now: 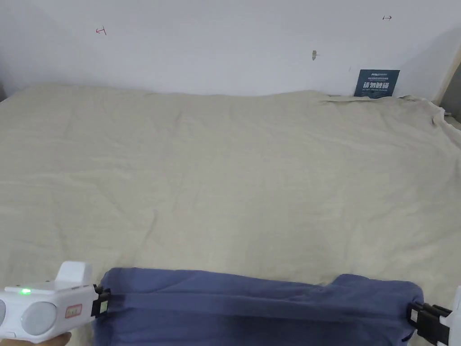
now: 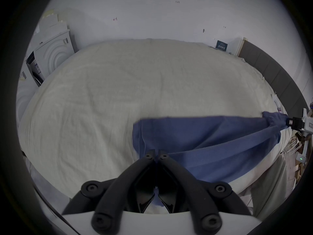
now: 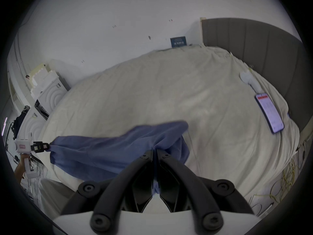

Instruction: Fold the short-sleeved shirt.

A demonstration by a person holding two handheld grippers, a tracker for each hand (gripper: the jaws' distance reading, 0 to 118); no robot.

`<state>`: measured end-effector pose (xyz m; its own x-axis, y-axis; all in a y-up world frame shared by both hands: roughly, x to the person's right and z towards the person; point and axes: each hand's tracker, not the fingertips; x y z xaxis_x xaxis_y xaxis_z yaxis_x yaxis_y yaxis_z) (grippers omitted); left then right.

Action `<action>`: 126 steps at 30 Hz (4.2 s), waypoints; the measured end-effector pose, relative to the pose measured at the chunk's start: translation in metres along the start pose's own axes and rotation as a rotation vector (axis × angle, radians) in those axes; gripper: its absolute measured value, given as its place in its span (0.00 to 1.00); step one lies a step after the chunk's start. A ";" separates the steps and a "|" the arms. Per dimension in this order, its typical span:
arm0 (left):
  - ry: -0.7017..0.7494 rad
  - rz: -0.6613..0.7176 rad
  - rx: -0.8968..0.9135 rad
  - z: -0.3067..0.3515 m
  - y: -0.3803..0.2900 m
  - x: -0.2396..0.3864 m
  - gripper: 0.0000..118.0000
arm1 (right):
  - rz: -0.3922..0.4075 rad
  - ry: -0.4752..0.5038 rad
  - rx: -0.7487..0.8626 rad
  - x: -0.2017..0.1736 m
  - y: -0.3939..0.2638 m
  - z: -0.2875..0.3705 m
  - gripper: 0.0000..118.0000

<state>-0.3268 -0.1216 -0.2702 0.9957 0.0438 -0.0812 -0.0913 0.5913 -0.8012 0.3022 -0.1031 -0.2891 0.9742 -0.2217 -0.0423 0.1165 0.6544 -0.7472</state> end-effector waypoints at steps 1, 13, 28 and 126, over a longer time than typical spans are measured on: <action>0.004 0.002 -0.006 -0.002 -0.007 0.001 0.00 | -0.007 -0.009 -0.016 0.002 -0.006 -0.005 0.02; 0.071 -0.061 -0.055 -0.024 -0.032 0.017 0.08 | -0.028 -0.101 -0.074 0.001 -0.035 -0.034 0.03; -0.004 0.031 0.243 0.055 0.022 0.023 0.99 | 0.101 -0.112 0.292 -0.064 0.032 0.062 0.76; -0.065 0.146 -0.140 0.053 0.062 -0.036 0.02 | 0.193 -0.164 0.496 -0.117 0.042 0.068 0.00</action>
<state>-0.3678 -0.0435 -0.2857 0.9702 0.1756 -0.1672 -0.2308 0.4572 -0.8589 0.2064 -0.0009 -0.2701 0.9996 0.0252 -0.0136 -0.0283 0.9425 -0.3330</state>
